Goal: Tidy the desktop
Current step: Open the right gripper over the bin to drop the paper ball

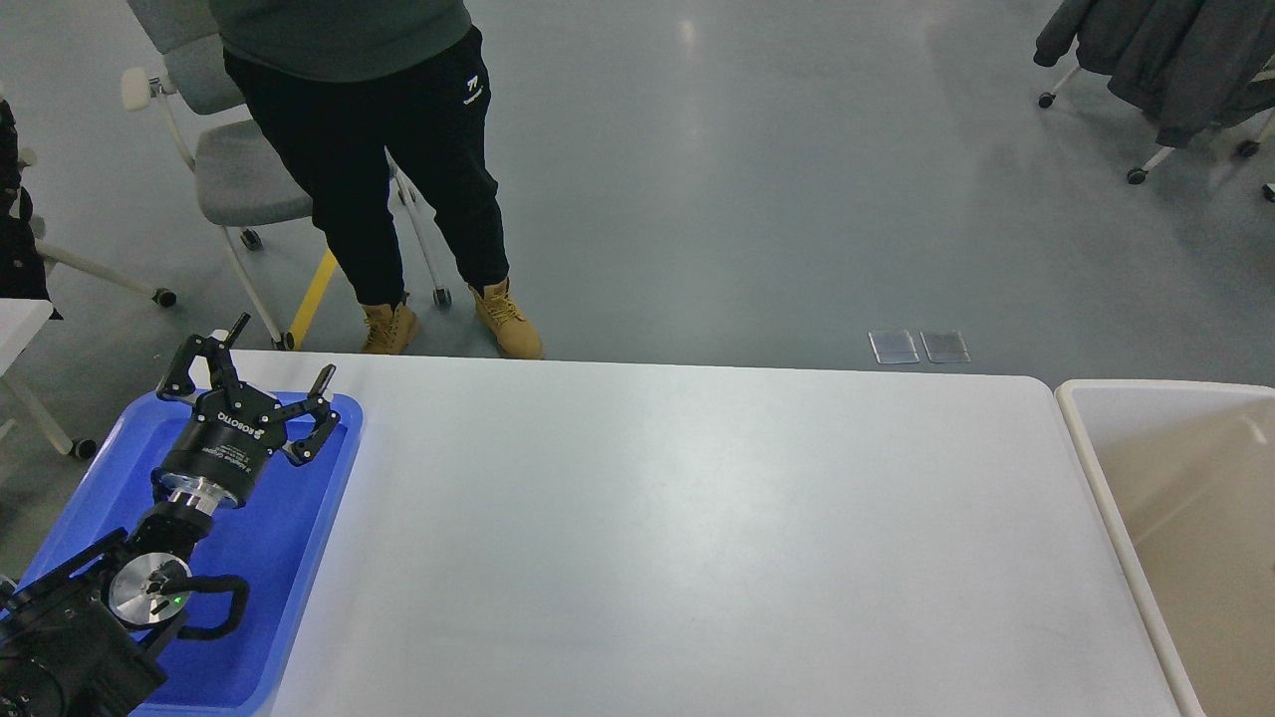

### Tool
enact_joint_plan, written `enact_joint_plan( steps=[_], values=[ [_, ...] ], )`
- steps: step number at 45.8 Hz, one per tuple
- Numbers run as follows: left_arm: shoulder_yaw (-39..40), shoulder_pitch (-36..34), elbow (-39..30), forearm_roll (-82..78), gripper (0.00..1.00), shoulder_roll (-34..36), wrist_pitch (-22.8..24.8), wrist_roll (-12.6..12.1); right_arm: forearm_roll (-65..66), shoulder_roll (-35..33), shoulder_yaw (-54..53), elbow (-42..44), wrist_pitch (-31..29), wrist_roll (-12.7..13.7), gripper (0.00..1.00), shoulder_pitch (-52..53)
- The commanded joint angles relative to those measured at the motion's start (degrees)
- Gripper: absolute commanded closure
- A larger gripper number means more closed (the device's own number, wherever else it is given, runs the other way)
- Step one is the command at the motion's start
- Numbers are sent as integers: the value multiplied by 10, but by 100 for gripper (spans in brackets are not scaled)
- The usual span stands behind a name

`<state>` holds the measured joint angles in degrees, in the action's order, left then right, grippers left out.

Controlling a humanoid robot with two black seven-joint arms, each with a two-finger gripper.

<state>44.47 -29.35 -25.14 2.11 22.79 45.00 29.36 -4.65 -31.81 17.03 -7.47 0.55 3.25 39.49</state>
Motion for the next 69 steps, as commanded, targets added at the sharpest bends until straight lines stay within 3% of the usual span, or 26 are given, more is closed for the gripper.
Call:
enact_joint_plan(
  steps=[1, 17, 25, 35, 48, 52, 58, 60, 62, 69],
  values=[
    [0, 0, 0, 0, 1, 1, 0, 0, 24, 3, -2, -4, 1, 1, 0, -4],
    [0, 0, 0, 0, 1, 0, 0, 0, 33, -8, -13, -19, -6, -2, 0, 26],
    [0, 0, 0, 0, 1, 1, 0, 0, 33, -75, -39, -83, -6, -2, 0, 81],
    [0, 0, 0, 0, 1, 1, 0, 0, 32, -180, -225, -220, -7, -2, 0, 184],
    [0, 0, 0, 0, 1, 0, 0, 0, 32, -190, -407, -231, -11, -9, 0, 217],
    [0, 0, 0, 0, 1, 1, 0, 0, 32, -185, -430, -239, -15, -48, 0, 216],
    [-1, 0, 0, 0, 1, 1, 0, 0, 39, -182, -432, -272, -15, -186, 0, 203],
    [-1, 0, 0, 0, 1, 1, 0, 0, 39, -183, -434, -282, -16, -220, 0, 196],
    [-1, 0, 0, 0, 1, 0, 0, 0, 39, -184, -434, -294, -18, -237, 0, 191],
    [-1, 0, 0, 0, 1, 1, 0, 0, 39, -182, -446, -326, -39, -239, 0, 186]
  ],
)
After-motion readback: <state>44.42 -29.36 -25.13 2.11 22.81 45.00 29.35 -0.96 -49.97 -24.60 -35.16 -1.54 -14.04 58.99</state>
